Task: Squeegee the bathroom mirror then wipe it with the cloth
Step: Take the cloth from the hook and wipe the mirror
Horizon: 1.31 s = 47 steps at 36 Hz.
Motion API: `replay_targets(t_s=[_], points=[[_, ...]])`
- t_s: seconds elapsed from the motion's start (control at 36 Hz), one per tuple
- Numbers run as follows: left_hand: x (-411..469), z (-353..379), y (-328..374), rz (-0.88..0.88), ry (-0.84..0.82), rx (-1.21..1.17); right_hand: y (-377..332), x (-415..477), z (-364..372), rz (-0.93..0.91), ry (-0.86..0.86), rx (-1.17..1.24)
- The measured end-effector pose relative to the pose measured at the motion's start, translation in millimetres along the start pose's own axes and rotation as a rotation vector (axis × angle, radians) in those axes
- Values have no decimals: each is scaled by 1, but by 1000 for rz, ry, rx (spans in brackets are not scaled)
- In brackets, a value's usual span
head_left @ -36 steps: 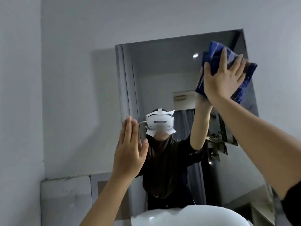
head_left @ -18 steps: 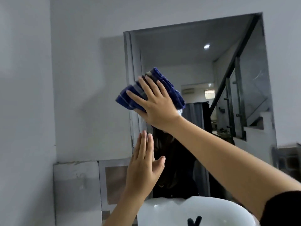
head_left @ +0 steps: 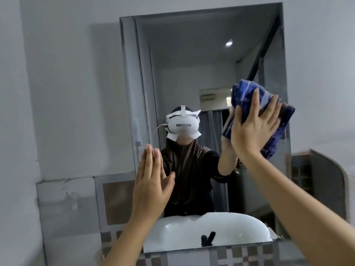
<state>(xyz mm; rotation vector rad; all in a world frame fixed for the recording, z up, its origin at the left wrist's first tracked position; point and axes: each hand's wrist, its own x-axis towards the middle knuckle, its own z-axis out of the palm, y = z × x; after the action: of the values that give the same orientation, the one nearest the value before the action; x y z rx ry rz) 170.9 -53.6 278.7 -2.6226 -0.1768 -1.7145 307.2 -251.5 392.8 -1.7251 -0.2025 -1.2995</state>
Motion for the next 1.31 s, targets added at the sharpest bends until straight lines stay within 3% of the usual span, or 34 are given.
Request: replay_targets(t_s=[0.08,0.14,0.36,0.47,0.56,0.64,0.78,0.92,1.03,1.17,1.31], points=[[-12,1,-1,-8,-29,-9,-39,-38,16,32,-9,42],[-23,4,-2,-6,-27,-17,-67,-54,25,-61,-54,36],[-63,18,-4,-51,-59,20,-137,-93,57,-950,-226,-63],[-72,20,-3,-87,-53,-13,-105,-87,49,-1238,-277,-125],[-75,20,-3,-84,-52,-46,-69,-60,32,-1336,-293,-195],[-76,20,-3,-67,-50,-70,-26,-25,9,-1228,-274,-244],[-75,18,-3,-66,-76,-65,41,10,-26,-679,-274,-166],[-73,16,0,-78,-80,-58,64,-30,-27,-223,-192,-52],[-57,8,-9,1,-41,-73,48,-76,-11,27,-131,19],[14,-26,-24,178,15,-31,8,-106,7,163,-100,84],[90,-60,-30,312,0,88,-33,-128,22,-28,-152,110]])
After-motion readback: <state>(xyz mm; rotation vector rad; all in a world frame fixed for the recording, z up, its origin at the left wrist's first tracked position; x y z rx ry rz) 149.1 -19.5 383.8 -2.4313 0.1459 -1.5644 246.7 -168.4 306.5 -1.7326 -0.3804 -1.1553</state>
